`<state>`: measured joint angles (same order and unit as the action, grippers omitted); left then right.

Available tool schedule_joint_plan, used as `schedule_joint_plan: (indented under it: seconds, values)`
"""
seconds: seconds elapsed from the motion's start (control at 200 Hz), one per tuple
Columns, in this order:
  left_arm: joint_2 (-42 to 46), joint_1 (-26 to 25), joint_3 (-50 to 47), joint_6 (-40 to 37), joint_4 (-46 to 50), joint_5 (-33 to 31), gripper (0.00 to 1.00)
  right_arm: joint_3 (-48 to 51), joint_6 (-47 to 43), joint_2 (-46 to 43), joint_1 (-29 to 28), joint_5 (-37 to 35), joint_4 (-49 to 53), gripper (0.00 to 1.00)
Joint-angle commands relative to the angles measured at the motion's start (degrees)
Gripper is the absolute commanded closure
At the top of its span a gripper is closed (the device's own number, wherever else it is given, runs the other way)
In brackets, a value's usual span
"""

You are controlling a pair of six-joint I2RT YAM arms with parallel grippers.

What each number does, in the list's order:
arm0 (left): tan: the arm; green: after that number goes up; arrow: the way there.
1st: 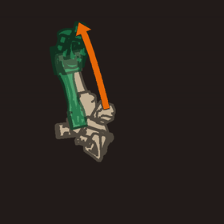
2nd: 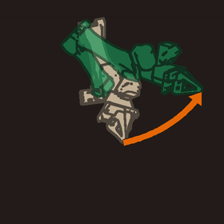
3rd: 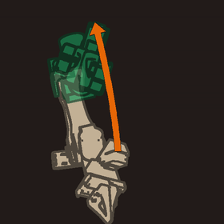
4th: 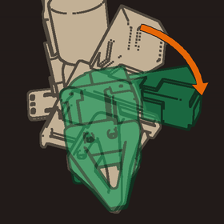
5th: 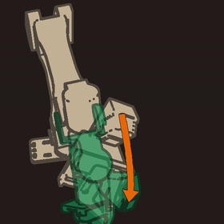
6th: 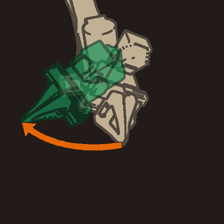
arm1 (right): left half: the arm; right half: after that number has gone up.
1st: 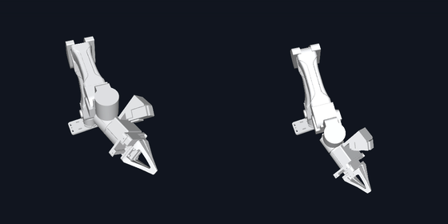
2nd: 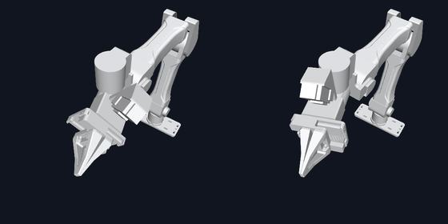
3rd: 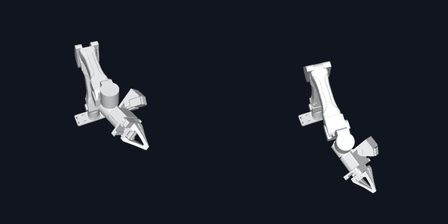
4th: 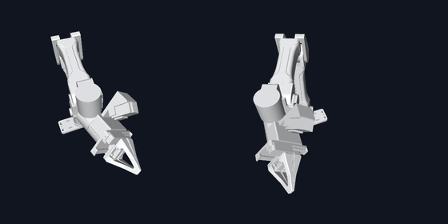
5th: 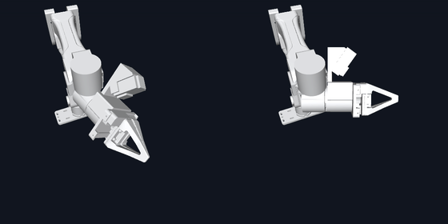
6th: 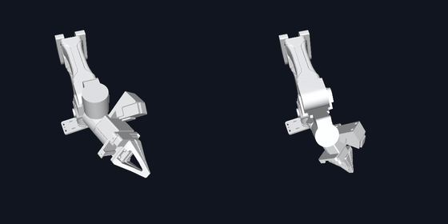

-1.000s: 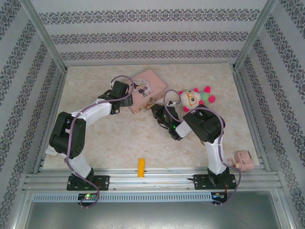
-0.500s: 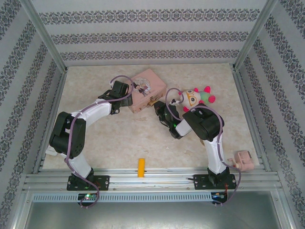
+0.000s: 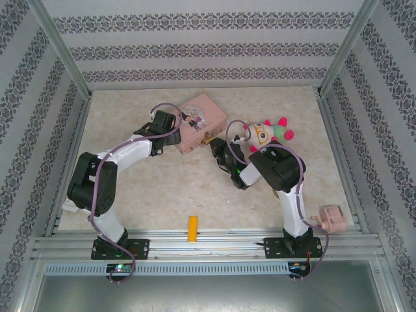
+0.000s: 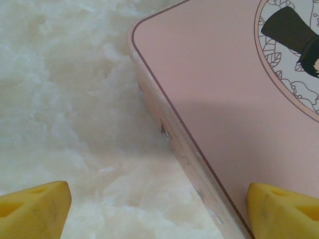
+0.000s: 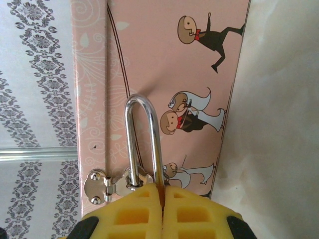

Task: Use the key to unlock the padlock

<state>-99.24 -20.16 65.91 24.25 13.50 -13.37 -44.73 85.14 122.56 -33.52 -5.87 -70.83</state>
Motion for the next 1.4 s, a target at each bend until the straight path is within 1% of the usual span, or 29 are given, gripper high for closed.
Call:
schedule_joint_plan:
  seconds: [0.0,0.36,0.55,0.655,0.855,0.984,1.164,1.394]
  values:
    - [-0.69,1.47,-2.48,-0.21,6.72,-3.36,0.10,1.22,-0.60,-0.23,0.61,-5.34,-4.49,1.00]
    - [-0.30,1.45,-2.79,-0.04,6.63,-3.18,0.10,1.65,-3.02,-0.67,-1.12,-4.95,-1.35,1.00]
    - [0.27,1.53,-2.80,-0.10,6.54,-3.26,0.10,1.75,-6.94,-1.36,-1.17,-5.57,2.31,1.00]
    - [0.36,1.55,-2.64,-0.16,6.63,-3.13,0.10,1.46,-10.59,-2.62,-1.18,-6.25,5.00,1.00]
    - [0.63,1.55,-2.50,-0.12,6.54,-2.90,0.10,-0.41,-20.84,-6.67,-1.45,-7.20,12.03,1.00]
    - [0.63,1.53,-2.38,-0.16,6.45,-2.73,0.10,-1.32,-24.65,-8.54,-1.40,-7.75,15.88,1.00]
    - [0.65,1.57,-2.14,-0.32,6.45,-2.71,0.10,-1.98,-28.67,-9.36,-1.59,-7.84,18.72,1.00]
    - [0.51,1.53,-1.88,-0.65,6.54,-2.83,0.10,-3.11,-34.72,-8.92,-1.86,-7.97,19.26,1.00]
